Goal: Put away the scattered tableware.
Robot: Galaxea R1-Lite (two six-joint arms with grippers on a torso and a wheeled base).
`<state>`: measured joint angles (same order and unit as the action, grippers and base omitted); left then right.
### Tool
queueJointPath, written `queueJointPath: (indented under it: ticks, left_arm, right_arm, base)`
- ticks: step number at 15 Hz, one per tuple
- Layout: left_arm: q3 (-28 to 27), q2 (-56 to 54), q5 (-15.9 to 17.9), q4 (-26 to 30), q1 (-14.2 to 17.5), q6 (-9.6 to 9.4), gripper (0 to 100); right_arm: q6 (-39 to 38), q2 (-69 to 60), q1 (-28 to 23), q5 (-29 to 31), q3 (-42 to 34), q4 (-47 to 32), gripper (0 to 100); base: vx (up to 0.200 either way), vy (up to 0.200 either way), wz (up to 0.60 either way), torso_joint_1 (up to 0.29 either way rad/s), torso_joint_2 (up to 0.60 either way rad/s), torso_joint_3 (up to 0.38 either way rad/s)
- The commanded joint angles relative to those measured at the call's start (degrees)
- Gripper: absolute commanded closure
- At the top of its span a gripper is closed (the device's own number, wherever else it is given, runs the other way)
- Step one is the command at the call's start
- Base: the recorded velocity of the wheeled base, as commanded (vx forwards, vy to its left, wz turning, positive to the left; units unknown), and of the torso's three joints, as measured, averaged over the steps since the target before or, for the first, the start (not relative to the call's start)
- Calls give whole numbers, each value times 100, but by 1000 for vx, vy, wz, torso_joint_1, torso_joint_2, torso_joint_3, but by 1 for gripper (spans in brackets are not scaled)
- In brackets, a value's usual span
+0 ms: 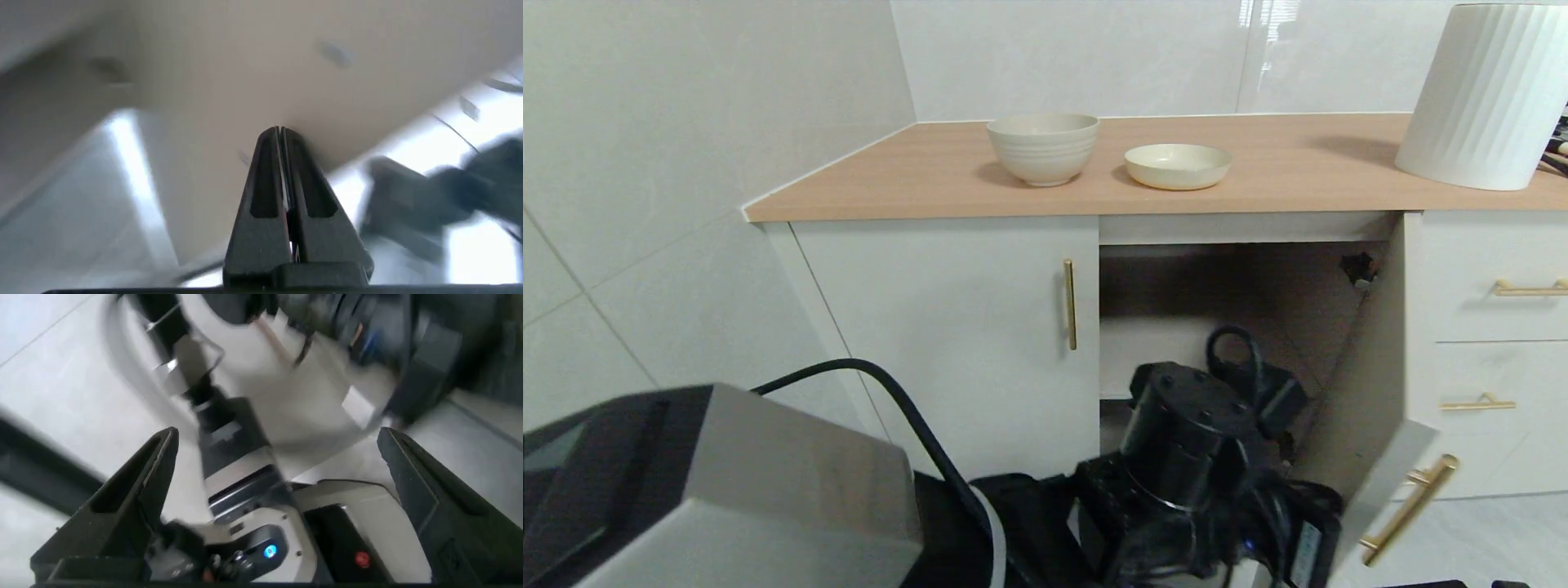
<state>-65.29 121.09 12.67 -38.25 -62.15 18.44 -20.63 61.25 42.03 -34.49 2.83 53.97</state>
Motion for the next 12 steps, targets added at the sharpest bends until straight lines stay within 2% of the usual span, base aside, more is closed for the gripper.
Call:
queueJointPath:
  ticks: [1, 2, 3, 4, 6, 8, 9, 10, 12]
  left_arm:
    - [-203, -42, -150, 46, -412, -8, 100]
    - [-221, -42, -150, 46, -412, 1, 100]
    - [-230, -50, -238, 46, -245, 1, 100]
    - [-133, -147, -484, 46, -87, 1, 100]
    - [228, -437, -748, -7, 432, 1, 100]
    - [667, -991, -748, -7, 1020, -16, 100]
    - [922, -1351, -748, -7, 1390, -25, 100]
    - [1229, -1676, -748, 11, 1697, -51, 100]
    - [1915, -2221, -748, -7, 2189, -306, 100]
  right_arm:
    - [94, -210, 103, -5, 7, 0, 0]
    - [120, -210, 103, -5, 7, 0, 0]
    - [191, -174, 103, -5, 16, -9, 0]
    - [191, -139, 103, -5, 25, -9, 0]
    - [191, -25, 103, 3, 121, -18, 0]
    - [191, 388, 51, 56, 429, -132, 0]
    - [199, 845, -187, 162, 702, -141, 0]
    - [208, 1355, -661, 162, 1167, -141, 0]
    - [208, 2348, -1329, 153, 2178, -150, 0]
  base:
    - [0, 0, 0, 0, 0, 0]
    - [0, 0, 0, 0, 0, 0]
    - [0, 0, 0, 0, 0, 0]
    - [0, 0, 0, 0, 0, 0]
    - [0, 0, 0, 0, 0, 0]
    - [0, 0, 0, 0, 0, 0]
    - [0, 0, 0, 0, 0, 0]
    - [0, 0, 0, 0, 0, 0]
    - [0, 0, 0, 0, 0, 0]
